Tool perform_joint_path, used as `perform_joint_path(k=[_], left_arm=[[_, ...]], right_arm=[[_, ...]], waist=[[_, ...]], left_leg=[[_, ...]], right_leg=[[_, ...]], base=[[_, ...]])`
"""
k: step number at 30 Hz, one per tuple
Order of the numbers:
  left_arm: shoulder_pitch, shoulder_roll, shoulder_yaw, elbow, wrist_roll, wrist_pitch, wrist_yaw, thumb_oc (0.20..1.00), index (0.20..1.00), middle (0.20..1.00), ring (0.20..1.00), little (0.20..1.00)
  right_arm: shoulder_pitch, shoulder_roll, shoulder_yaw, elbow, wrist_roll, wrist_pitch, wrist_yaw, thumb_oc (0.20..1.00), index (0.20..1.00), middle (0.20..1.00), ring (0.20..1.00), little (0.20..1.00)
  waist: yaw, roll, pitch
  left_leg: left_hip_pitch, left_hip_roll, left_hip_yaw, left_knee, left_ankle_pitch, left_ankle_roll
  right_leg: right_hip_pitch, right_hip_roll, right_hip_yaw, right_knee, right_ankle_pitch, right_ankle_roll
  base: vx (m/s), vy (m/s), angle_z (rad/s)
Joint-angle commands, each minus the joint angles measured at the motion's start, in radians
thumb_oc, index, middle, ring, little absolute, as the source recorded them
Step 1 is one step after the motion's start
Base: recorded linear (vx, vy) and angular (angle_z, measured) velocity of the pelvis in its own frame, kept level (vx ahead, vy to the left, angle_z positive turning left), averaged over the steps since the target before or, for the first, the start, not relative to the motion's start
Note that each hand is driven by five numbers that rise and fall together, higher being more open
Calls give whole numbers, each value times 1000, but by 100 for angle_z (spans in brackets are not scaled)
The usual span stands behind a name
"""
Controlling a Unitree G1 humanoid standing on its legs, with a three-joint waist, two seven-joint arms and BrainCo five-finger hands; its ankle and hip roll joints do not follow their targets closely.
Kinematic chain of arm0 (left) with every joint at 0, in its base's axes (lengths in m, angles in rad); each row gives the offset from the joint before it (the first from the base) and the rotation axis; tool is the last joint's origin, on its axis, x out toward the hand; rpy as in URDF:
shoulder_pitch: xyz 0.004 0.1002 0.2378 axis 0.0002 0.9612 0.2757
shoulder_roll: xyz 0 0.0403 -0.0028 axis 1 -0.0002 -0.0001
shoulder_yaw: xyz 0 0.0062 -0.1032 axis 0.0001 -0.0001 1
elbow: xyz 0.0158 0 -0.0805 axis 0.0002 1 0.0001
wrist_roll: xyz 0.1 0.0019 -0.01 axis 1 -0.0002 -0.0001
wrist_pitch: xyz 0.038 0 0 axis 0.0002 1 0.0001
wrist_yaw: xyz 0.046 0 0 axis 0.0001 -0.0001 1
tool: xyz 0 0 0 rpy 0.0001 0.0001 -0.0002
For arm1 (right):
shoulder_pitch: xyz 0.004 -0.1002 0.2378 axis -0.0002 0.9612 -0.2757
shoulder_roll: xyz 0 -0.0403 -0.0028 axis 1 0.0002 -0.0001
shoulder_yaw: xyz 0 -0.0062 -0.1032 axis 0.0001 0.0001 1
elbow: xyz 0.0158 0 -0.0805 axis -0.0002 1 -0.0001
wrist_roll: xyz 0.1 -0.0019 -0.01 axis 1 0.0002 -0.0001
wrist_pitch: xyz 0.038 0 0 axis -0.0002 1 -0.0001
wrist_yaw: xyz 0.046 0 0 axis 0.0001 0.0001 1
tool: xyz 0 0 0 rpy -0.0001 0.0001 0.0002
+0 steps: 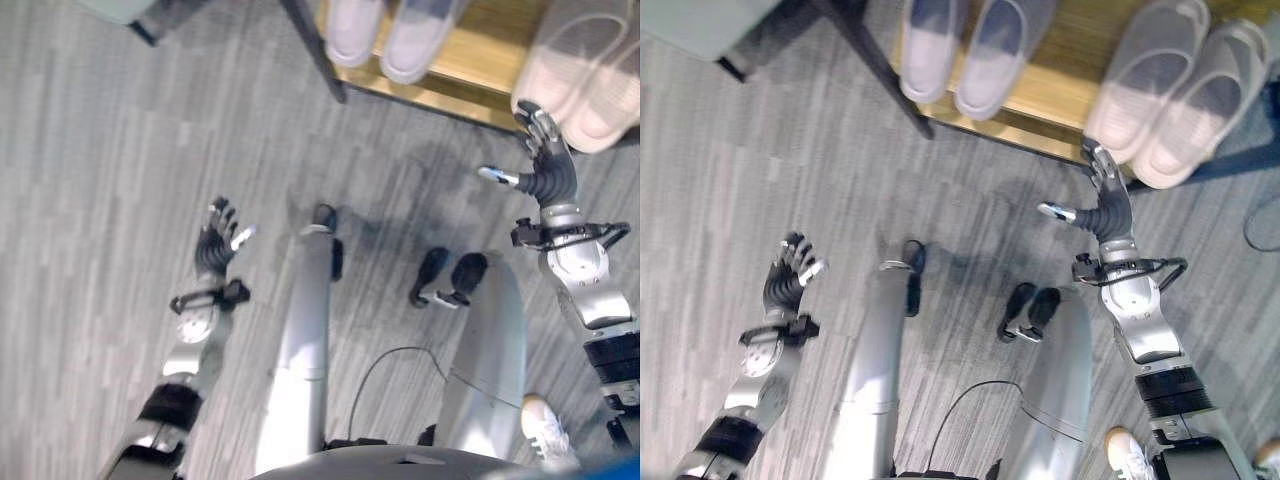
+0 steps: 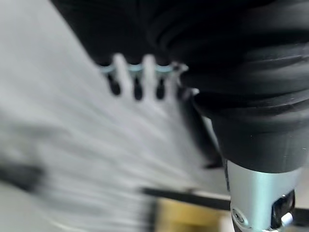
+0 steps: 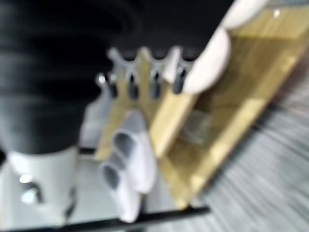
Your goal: Arrange the slippers neatly on the shoe rack.
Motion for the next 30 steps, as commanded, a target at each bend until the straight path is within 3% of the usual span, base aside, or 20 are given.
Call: perform_joint_path(k=[1, 6, 10, 11, 13, 16, 21, 27, 30], left_arm=[[-27, -39, 16, 149, 80, -23, 11, 1000, 1000, 1000, 1000, 1000], [14, -50, -108, 100, 232, 3, 14, 1000, 1000, 1000, 1000, 1000], [-11, -72, -193, 108, 394, 36, 26, 1000, 1000, 1000, 1000, 1000], [-38, -80, -240, 109, 461, 47, 23, 1000, 1000, 1000, 1000, 1000], [-70, -89, -304, 43, 524, 61, 7, 1000, 1000, 1000, 1000, 1000], [-125, -106, -345, -36, 547, 75, 5, 1000, 1000, 1000, 1000, 1000], [-217, -161, -290, -61, 571, 111, 75, 1000, 1000, 1000, 1000, 1000], [-246, -159, -234, -104, 581, 137, 68, 1000, 1000, 1000, 1000, 1000], [-315, -155, -227, -73, 674, 192, 65, 1000, 1000, 1000, 1000, 1000]], right_arm=[[72, 34, 18, -125, -21, -79, 46, 1000, 1000, 1000, 1000, 1000], [193, 129, 99, 145, -155, -14, 27, 1000, 1000, 1000, 1000, 1000], [224, 144, 100, 256, -201, 8, 13, 1000, 1000, 1000, 1000, 1000], [249, 150, 81, 286, -182, 8, 18, 1000, 1000, 1000, 1000, 1000], [315, 137, 48, 277, -185, 9, 32, 1000, 1000, 1000, 1000, 1000], [334, 134, 26, 251, -189, 20, 39, 1000, 1000, 1000, 1000, 1000], [381, 152, -23, 248, -200, 47, 55, 1000, 1000, 1000, 1000, 1000], [431, 153, -82, 284, -204, 64, 73, 1000, 1000, 1000, 1000, 1000], [448, 135, -96, 265, -216, 82, 97, 1000, 1000, 1000, 1000, 1000]], waist=[[-36, -48, 7], [-60, -63, -61], [-75, -78, -102], [-86, -82, -119], [-112, -79, -158], [-137, -76, -190], [-160, -55, -282], [-182, -34, -338], [-201, -23, -343]], left_leg=[[78, 30, -30, -111, -2, -10], [464, 67, 1, -591, 153, -6], [678, 72, 28, -784, 193, -7], [782, 70, 40, -878, 236, -4], [953, 73, 56, -980, 246, 3], [1088, 84, 80, -1044, 236, 14], [1273, 86, 117, -1166, 249, 18], [1346, 78, 142, -1173, 224, 16], [1364, 79, 162, -1173, 212, 18]], right_leg=[[86, 30, 36, -215, 129, 119], [454, 40, -70, -656, 299, 174], [664, 72, -99, -873, 366, 190], [764, 83, -114, -983, 436, 196], [936, 91, -118, -1113, 482, 217], [1052, 98, -95, -1179, 504, 227], [1205, 110, -71, -1293, 536, 247], [1283, 121, -55, -1343, 540, 250], [1290, 121, -33, -1360, 541, 252]], base=[[-91, 32, 22], [-8, 115, -11], [141, 66, -16], [272, 66, -21], [319, 45, -24], [254, 3, -31], [242, -38, -32], [153, -35, -15], [96, -8, -12]])
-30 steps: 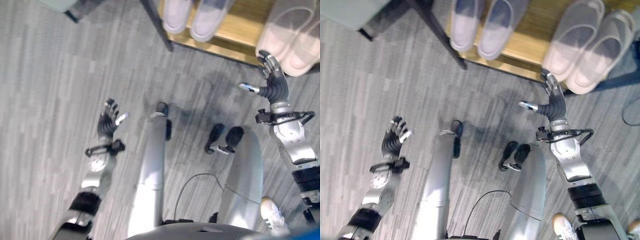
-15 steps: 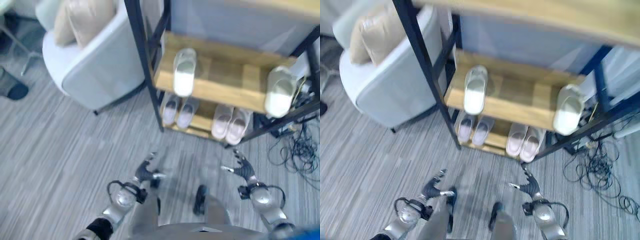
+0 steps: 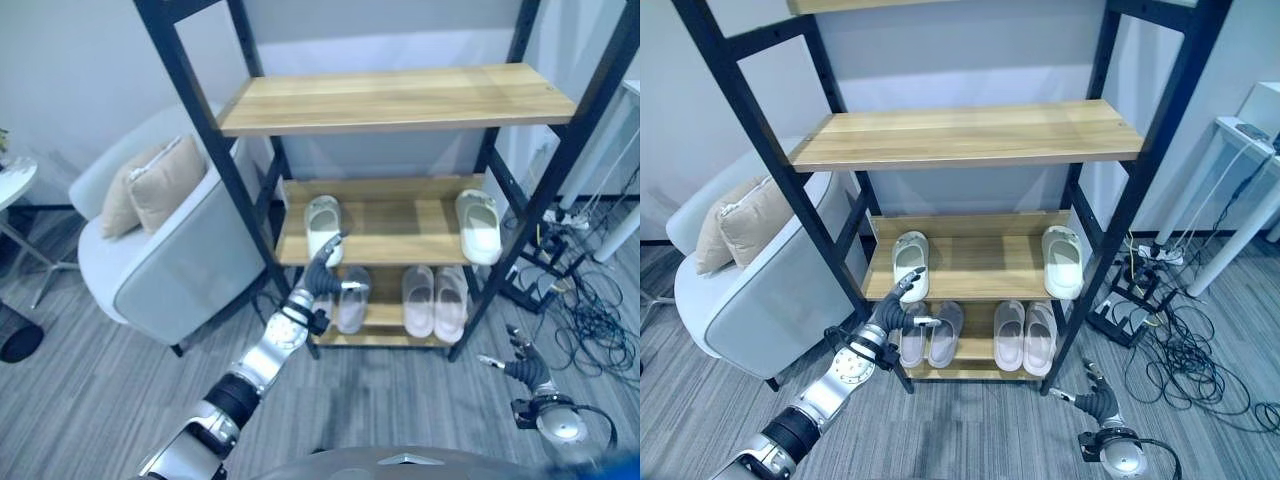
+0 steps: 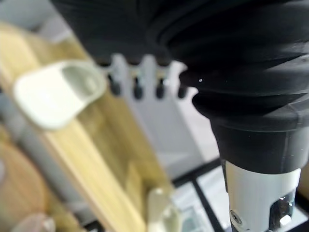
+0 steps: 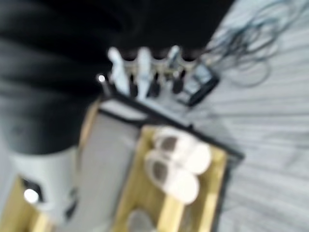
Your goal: Arrange the slippers neatly on the shoe rack.
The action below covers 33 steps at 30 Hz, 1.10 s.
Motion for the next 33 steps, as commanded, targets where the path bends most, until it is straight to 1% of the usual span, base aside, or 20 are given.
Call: perform_joint_path(k=[1, 2, 3, 4, 5, 6, 8, 11, 13, 14, 18, 21, 25, 27, 28, 29, 33], left_arm=[[-98, 39, 41, -1, 92, 18, 16, 1000, 1000, 1000, 1000, 1000], [-159, 12, 50, 89, 114, 41, 53, 1000, 1000, 1000, 1000, 1000], [-159, 12, 49, 89, 114, 40, 53, 1000, 1000, 1000, 1000, 1000], [-299, -23, 61, 283, 129, 73, 118, 1000, 1000, 1000, 1000, 1000], [-409, -29, 57, 412, 130, 84, 157, 1000, 1000, 1000, 1000, 1000], [-508, -23, 56, 507, 118, 91, 181, 1000, 1000, 1000, 1000, 1000], [-623, 1, 49, 574, 110, 90, 202, 1000, 1000, 1000, 1000, 1000], [-672, 40, 53, 538, 111, 85, 225, 1000, 1000, 1000, 1000, 1000], [-687, 96, 67, 479, 115, 77, 251, 1000, 1000, 1000, 1000, 1000], [-689, 106, 70, 474, 117, 77, 255, 1000, 1000, 1000, 1000, 1000], [-697, 175, 78, 454, 161, 93, 277, 1000, 1000, 1000, 1000, 1000], [-751, 225, 67, 544, 204, 119, 290, 1000, 1000, 1000, 1000, 1000], [-790, 245, 62, 597, 188, 124, 282, 1000, 1000, 1000, 1000, 1000], [-824, 266, 42, 645, 200, 131, 275, 1000, 1000, 1000, 1000, 1000], [-844, 289, 31, 659, 214, 134, 269, 1000, 1000, 1000, 1000, 1000], [-844, 289, 31, 660, 214, 133, 269, 1000, 1000, 1000, 1000, 1000], [-888, 336, 21, 742, 210, 140, 247, 1000, 1000, 1000, 1000, 1000]], right_arm=[[-63, -9, -8, -57, -29, -15, 24, 1000, 1000, 1000, 1000, 1000], [-64, -15, 1, -72, -45, -7, 27, 1000, 1000, 1000, 1000, 1000], [-64, -15, 1, -72, -45, -7, 27, 1000, 1000, 1000, 1000, 1000], [-62, -37, 13, -122, -78, -2, 26, 1000, 1000, 1000, 1000, 1000], [-63, -57, 20, -140, -91, -7, 25, 1000, 1000, 1000, 1000, 1000], [-63, -74, 17, -155, -93, -13, 17, 1000, 1000, 1000, 1000, 1000], [-62, -85, -2, -159, -84, -20, 2, 1000, 1000, 1000, 1000, 1000], [-47, -83, -20, -163, -80, -32, -9, 1000, 1000, 1000, 1000, 1000], [-40, -71, -21, -152, -74, -39, -14, 1000, 1000, 1000, 1000, 1000], [-39, -71, -21, -154, -74, -40, -12, 1000, 1000, 1000, 1000, 1000], [-24, -72, -22, -166, -82, -46, -8, 1000, 1000, 1000, 1000, 1000], [-25, -76, -19, -169, -88, -58, -13, 1000, 1000, 1000, 1000, 1000], [-21, -77, -21, -180, -87, -60, -15, 1000, 1000, 1000, 1000, 1000], [-16, -80, -25, -193, -86, -65, -16, 1000, 1000, 1000, 1000, 1000], [-9, -80, -28, -202, -91, -69, -17, 1000, 1000, 1000, 1000, 1000], [-9, -80, -28, -202, -91, -69, -17, 1000, 1000, 1000, 1000, 1000], [-6, -87, -44, -209, -91, -76, -27, 1000, 1000, 1000, 1000, 1000]], waist=[[6, -67, 75], [-7, -61, 80], [-6, -61, 80], [-33, -55, 94], [-53, -49, 103], [-68, -42, 113], [-82, -34, 133], [-85, -28, 150], [-81, -32, 164], [-80, -32, 165], [-74, -38, 171], [-72, -42, 192], [-73, -43, 199], [-72, -45, 205], [-71, -46, 210], [-71, -46, 210], [-74, -47, 223]], left_leg=[[-8, -34, -23, 5, -78, -35], [-16, -33, -12, 5, -78, -36], [-16, -33, -12, 5, -78, -36], [-47, -33, 2, 5, -69, -39], [-74, -31, 12, 5, -62, -42], [-102, -30, 19, 5, -55, -43], [-139, -32, 26, 5, -46, -44], [-158, -31, 32, 5, -42, -45], [-167, -29, 37, 5, -40, -43], [-168, -28, 38, 5, -40, -43], [-178, -23, 38, 5, -37, -45], [-202, -20, 32, 5, -26, -50], [-221, -19, 25, 5, -20, -53], [-232, -17, 21, 5, -17, -55], [-241, -18, 20, 5, -16, -55], [-241, -18, 19, 5, -16, -55], [-267, -19, 22, 5, -8, -57]], right_leg=[[-52, -80, 18, -2, 74, 72], [-64, -79, 31, -9, 76, 72], [-65, -79, 31, -9, 76, 72], [-100, -76, 52, -19, 87, 73], [-136, -74, 67, -23, 95, 73], [-172, -73, 78, -23, 106, 75], [-214, -75, 92, -22, 117, 77], [-236, -77, 98, -22, 124, 77], [-248, -75, 106, -27, 131, 80], [-250, -75, 107, -28, 132, 80], [-261, -72, 110, -29, 132, 81], [-280, -70, 102, -26, 133, 82], [-295, -68, 99, -28, 138, 82], [-303, -70, 95, -29, 140, 83], [-309, -70, 93, -30, 143, 84], [-310, -70, 93, -29, 143, 84], [-334, -72, 92, -32, 152, 88]], base=[[22, -9, -24], [3, -10, -38], [-74, -21, -40], [-143, -15, -29], [-203, -8, -32], [-148, 2, -52], [-94, 18, -43], [-21, 1, -18], [26, -27, -11], [32, -26, -11], [10, -8, -3], [-26, -18, 0], [-25, -21, 4], [-15, -12, 2], [0, 0, 0], [0, 0, 0], [-25, 2, -1]])
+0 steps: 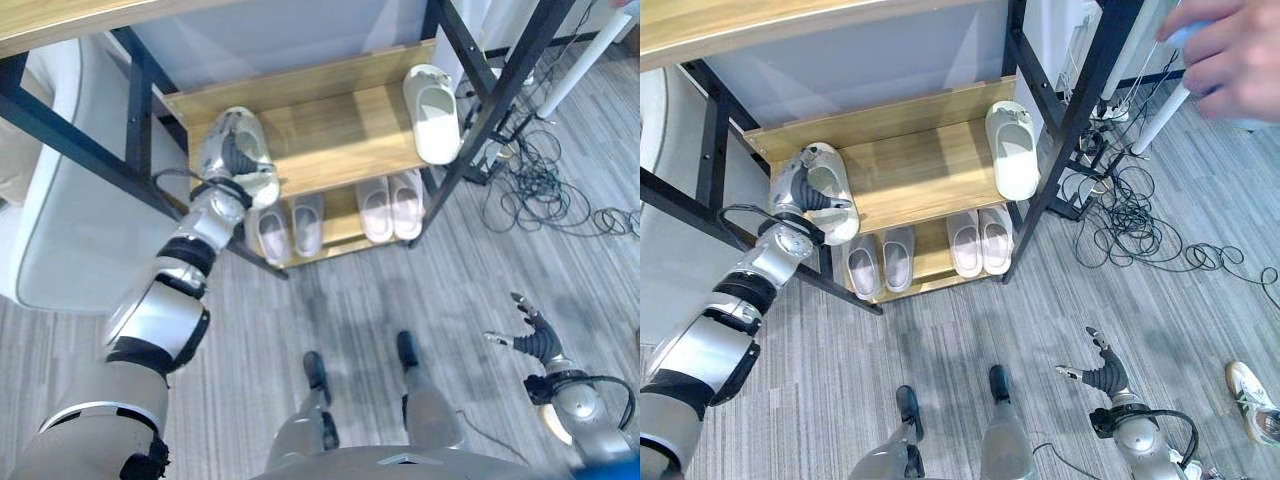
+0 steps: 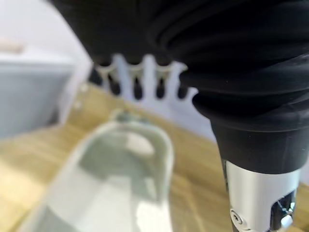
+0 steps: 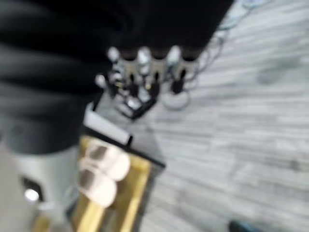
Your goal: Arrange the slippers neatly on the shoe rack.
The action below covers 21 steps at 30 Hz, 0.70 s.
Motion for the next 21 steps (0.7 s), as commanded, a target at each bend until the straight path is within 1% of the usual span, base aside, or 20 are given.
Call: perform_joint_path(k=[1, 4, 8, 13, 16, 18, 21], left_arm=[[-145, 63, 29, 62, 8, -7, 5, 1000, 1000, 1000, 1000, 1000], [-187, 79, 34, 98, -26, -2, 5, 1000, 1000, 1000, 1000, 1000], [-216, 80, 18, 138, -8, 15, 7, 1000, 1000, 1000, 1000, 1000], [-278, 88, 33, 215, -31, 47, 24, 1000, 1000, 1000, 1000, 1000], [-302, 95, 25, 232, -42, 52, 20, 1000, 1000, 1000, 1000, 1000], [-322, 104, 17, 237, -42, 57, 21, 1000, 1000, 1000, 1000, 1000], [-322, 102, 32, 226, -79, 38, 24, 1000, 1000, 1000, 1000, 1000]], right_arm=[[-9, -2, -50, -49, -5, -50, -22, 1000, 1000, 1000, 1000, 1000], [-14, -9, -49, -57, 5, -53, -21, 1000, 1000, 1000, 1000, 1000], [-14, -17, -49, -75, 0, -53, -23, 1000, 1000, 1000, 1000, 1000], [-22, -31, -38, -117, 10, -54, -19, 1000, 1000, 1000, 1000, 1000], [-31, -44, -37, -122, 9, -47, -22, 1000, 1000, 1000, 1000, 1000], [-17, -49, -42, -134, 12, -48, -22, 1000, 1000, 1000, 1000, 1000], [-12, -40, -39, -123, 15, -46, -26, 1000, 1000, 1000, 1000, 1000]], waist=[[28, -30, 15], [24, -34, 20], [21, -38, 24], [11, -58, 38], [11, -63, 35], [7, -73, 35], [9, -81, 30]], left_leg=[[-28, 5, -83, 5, -60, -77], [-48, 5, -84, 5, -53, -79], [-65, 6, -87, 5, -49, -81], [-114, 12, -87, 5, -34, -87], [-131, 14, -86, 5, -32, -88], [-149, 17, -88, 5, -31, -89], [-175, 14, -90, 5, -27, -90]], right_leg=[[-74, -66, -35, 74, -35, 89], [-90, -63, -37, 73, -31, 89], [-105, -62, -38, 72, -26, 89], [-149, -53, -36, 67, -13, 89], [-165, -50, -36, 62, -8, 90], [-181, -49, -38, 56, 0, 91], [-200, -50, -40, 45, 11, 93]], base=[[0, 0, 0], [0, 0, 0], [0, 0, 0], [0, 0, 0], [0, 0, 0], [0, 0, 0], [0, 0, 0]])
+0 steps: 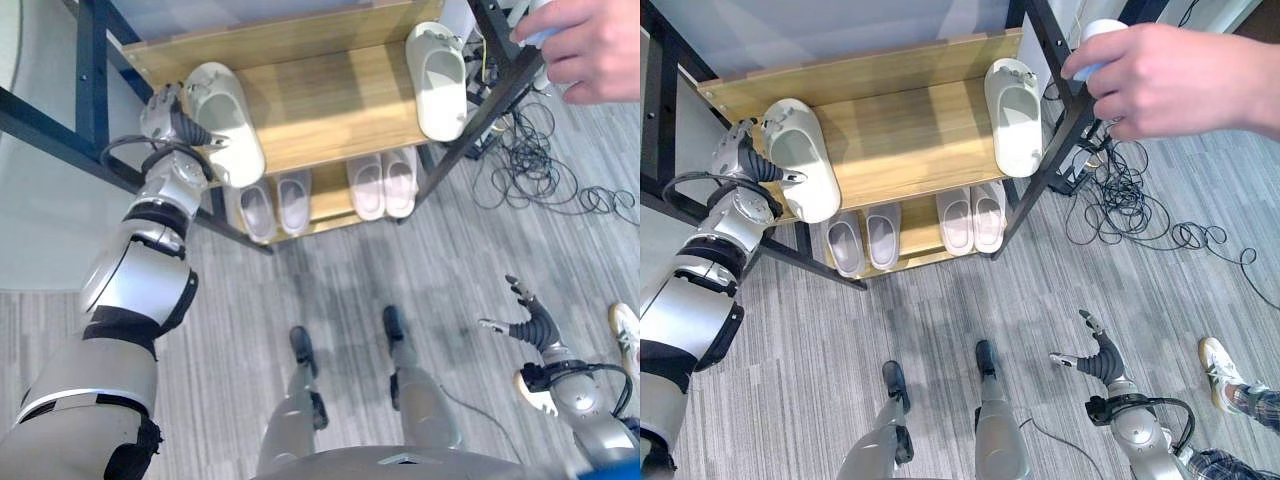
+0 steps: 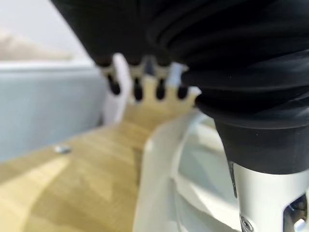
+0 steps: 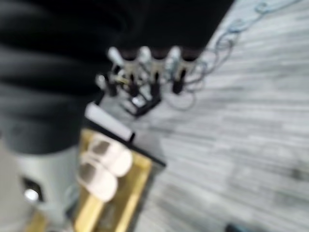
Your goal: Arrange the slippers neatly on the shoe rack.
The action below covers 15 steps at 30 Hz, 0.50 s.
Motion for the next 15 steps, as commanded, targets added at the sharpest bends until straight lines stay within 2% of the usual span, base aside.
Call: perform_joint_path(k=[1, 2, 3, 4, 10, 11, 15], left_arm=[[-92, 56, 41, 11, -35, -23, 27, 1000, 1000, 1000, 1000, 1000], [-76, 54, 62, 1, -74, -46, 36, 1000, 1000, 1000, 1000, 1000], [-69, 58, 58, -8, -78, -51, 32, 918, 918, 918, 918, 918], [-67, 59, 58, -13, -82, -52, 30, 200, 200, 200, 200, 200], [-47, 72, 68, 39, -78, -32, 13, 200, 200, 200, 200, 200], [-46, 52, 76, 46, -78, -23, 16, 200, 200, 200, 200, 200], [-31, 19, 135, 90, -149, -15, 17, 200, 200, 200, 200, 200]], right_arm=[[-22, -23, -43, -5, 13, -34, -24, 1000, 1000, 1000, 1000, 1000], [-14, -10, -34, 3, 20, -39, -24, 1000, 1000, 1000, 1000, 1000], [-4, -12, -31, -3, 23, -44, -20, 1000, 1000, 1000, 1000, 1000], [0, -10, -32, -6, 26, -47, -17, 1000, 1000, 1000, 1000, 1000], [10, -23, -35, -21, 26, -50, -2, 1000, 1000, 1000, 1000, 1000], [-69, -17, 9, 84, 19, -35, -21, 1000, 1000, 1000, 1000, 1000], [-162, 22, 63, 193, -22, -30, -69, 1000, 1000, 1000, 1000, 1000]], waist=[[20, -39, 22], [19, -42, 20], [20, -43, 17], [20, -42, 16], [19, -41, 5], [29, -37, 6], [37, -30, 3]], left_leg=[[-22, 13, -87, 4, -48, -85], [-39, 11, -88, 4, -46, -87], [-47, 10, -89, 4, -46, -86], [-50, 9, -89, 4, -46, -87], [-55, 6, -91, 4, -52, -86], [-52, 7, -90, 4, -55, -85], [-59, -1, -91, 4, -47, -81]], right_leg=[[-48, -53, -41, 44, -16, 87], [-60, -56, -42, 40, -12, 86], [-66, -58, -43, 41, -14, 86], [-68, -58, -44, 42, -16, 86], [-73, -58, -44, 44, -19, 86], [-68, -56, -45, 45, -24, 84], [-75, -63, -43, 44, -18, 83]], base=[[0, 0, 0], [0, 0, 0], [0, 0, 0], [0, 0, 0], [0, 0, 0], [0, 0, 0], [1, 1, -1]])
